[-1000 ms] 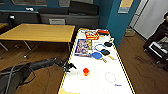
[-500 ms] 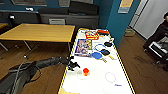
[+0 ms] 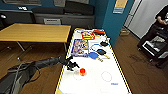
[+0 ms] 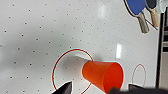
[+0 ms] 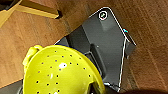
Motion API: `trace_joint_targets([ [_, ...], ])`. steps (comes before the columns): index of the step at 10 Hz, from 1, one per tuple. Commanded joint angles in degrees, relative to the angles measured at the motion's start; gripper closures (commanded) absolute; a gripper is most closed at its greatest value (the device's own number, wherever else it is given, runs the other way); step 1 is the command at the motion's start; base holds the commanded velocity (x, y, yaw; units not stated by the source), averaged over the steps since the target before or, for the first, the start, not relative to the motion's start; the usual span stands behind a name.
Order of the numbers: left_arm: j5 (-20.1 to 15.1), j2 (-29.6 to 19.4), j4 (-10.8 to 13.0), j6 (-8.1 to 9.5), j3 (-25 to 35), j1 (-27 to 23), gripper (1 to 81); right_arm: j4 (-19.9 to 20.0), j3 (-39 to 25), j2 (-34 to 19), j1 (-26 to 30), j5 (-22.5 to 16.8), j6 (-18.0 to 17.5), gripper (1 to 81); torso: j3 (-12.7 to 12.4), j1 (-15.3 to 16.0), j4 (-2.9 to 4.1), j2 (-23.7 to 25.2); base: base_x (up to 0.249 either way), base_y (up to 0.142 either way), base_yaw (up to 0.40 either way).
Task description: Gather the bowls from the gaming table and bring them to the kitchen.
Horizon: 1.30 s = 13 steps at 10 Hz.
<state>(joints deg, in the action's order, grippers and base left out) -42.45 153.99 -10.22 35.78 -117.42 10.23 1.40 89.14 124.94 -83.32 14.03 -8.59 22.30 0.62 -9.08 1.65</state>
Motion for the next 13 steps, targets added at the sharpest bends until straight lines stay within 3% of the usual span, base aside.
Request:
trace_joint_targets([
  [1,-2.5,0.4,-0.7,-0.01,0.0,-9.6,1.0,-1.5,-1.7,-3.3,1.0,-3.3,0.2,81.1,0.0,0.0,-1.85,0.0,0.0,0.0,0.0],
  [3,-2.5,0.5,-0.7,-0.01,-0.2,-9.7,1.0,-1.5,-1.7,-3.3,1.0,-3.3,0.2,81.1,0.0,0.0,-3.52,0.0,0.0,0.0,0.0],
  [4,-2.5,0.7,-0.6,-0.01,-0.4,-9.7,1.0,-1.5,-1.7,-3.3,1.0,-3.3,0.2,81.1,0.0,0.0,-3.7,0.0,0.0,0.0,0.0],
  [5,-2.5,1.0,-0.6,-0.01,-0.9,-9.7,1.0,-1.5,-1.7,-3.3,0.9,-3.3,0.2,81.1,0.0,0.0,-3.17,0.0,0.0,0.0,0.0],
  [7,-2.6,1.4,-0.6,-0.01,-1.5,-9.6,1.0,-1.5,-1.7,-3.3,1.0,-3.3,0.2,81.1,0.0,0.0,-3.74,0.0,0.0,0.0,0.0],
  [8,-2.6,1.6,-0.6,-0.01,-1.8,-9.6,1.0,-1.5,-1.7,-3.3,1.0,-3.3,0.2,81.1,2.9,0.0,-3.74,0.0,0.0,0.0,0.0],
  [10,-2.6,1.8,-0.5,-0.1,-2.0,-9.6,1.0,-1.5,-1.7,-3.3,1.0,-3.3,0.2,81.1,4.1,0.0,-3.74,0.0,0.0,0.0,0.0],
  [11,-2.6,1.8,-0.5,-0.1,-2.0,-9.6,1.0,-1.5,-1.7,-3.3,1.0,-3.3,0.2,81.1,2.4,0.0,-3.74,0.0,0.0,0.0,0.0],
  [13,-2.2,1.6,-0.8,0.08,-2.1,-9.6,1.0,-1.5,-1.8,-3.2,1.1,-3.3,0.2,81.1,3.8,0.0,-3.74,0.0,0.0,0.0,0.0],
])
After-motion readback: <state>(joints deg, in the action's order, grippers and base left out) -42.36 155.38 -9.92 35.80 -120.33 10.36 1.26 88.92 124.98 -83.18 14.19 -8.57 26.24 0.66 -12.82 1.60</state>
